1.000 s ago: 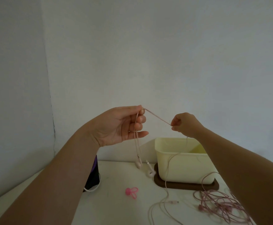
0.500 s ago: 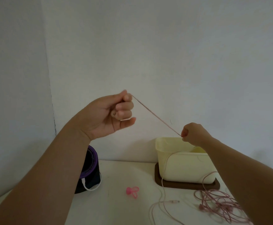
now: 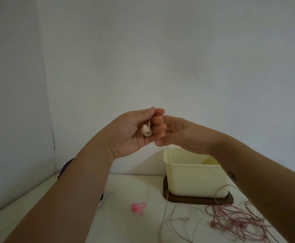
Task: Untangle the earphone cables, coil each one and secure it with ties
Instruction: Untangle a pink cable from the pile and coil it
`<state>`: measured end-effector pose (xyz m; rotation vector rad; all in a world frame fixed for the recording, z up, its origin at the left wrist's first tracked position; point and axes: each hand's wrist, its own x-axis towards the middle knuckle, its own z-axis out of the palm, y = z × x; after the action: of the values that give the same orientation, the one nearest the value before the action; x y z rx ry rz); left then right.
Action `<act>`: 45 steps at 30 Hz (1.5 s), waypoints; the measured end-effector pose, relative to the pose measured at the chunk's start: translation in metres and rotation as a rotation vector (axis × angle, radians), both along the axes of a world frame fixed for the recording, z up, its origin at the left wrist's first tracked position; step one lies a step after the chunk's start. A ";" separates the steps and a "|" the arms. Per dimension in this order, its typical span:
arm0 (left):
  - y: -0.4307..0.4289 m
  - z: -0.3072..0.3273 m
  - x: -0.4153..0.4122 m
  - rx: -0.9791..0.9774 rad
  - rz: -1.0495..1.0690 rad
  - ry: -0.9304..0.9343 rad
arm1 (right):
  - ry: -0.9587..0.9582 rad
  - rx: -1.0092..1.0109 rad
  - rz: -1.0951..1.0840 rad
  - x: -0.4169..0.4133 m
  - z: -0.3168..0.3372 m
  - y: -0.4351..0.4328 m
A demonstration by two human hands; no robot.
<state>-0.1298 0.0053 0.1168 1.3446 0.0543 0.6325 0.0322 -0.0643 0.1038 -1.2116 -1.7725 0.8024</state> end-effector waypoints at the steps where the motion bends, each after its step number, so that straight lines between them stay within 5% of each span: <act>1: -0.002 0.000 0.001 -0.015 -0.003 -0.014 | 0.025 0.020 0.025 -0.004 0.000 -0.001; 9: -0.001 -0.006 0.011 -0.202 0.024 -0.196 | 0.316 -0.044 -0.070 -0.012 -0.028 0.002; 11: 0.004 -0.013 0.017 -0.245 0.041 -0.222 | 0.119 -0.029 -0.190 -0.013 -0.036 0.001; 15: 0.016 -0.033 0.030 -0.232 0.159 -0.194 | -0.612 -0.017 -0.324 -0.022 -0.043 -0.009; 19: 0.024 -0.060 0.039 -0.102 0.263 -0.063 | -0.848 0.105 -0.407 -0.020 -0.032 -0.022; 28: 0.026 -0.100 0.067 0.117 0.247 0.105 | -0.451 0.242 -0.493 0.008 -0.026 -0.006; 37: 0.045 -0.122 0.093 -0.216 0.177 -0.046 | -0.043 0.317 -0.577 0.031 -0.058 0.021; 45: 0.072 -0.148 0.126 -0.370 0.319 -0.088 | -0.045 0.268 -0.486 0.045 -0.080 0.042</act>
<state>-0.0040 0.0773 -0.0309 0.9550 0.3055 0.9015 0.0770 -0.0223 0.0242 -1.4015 -1.4702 0.2493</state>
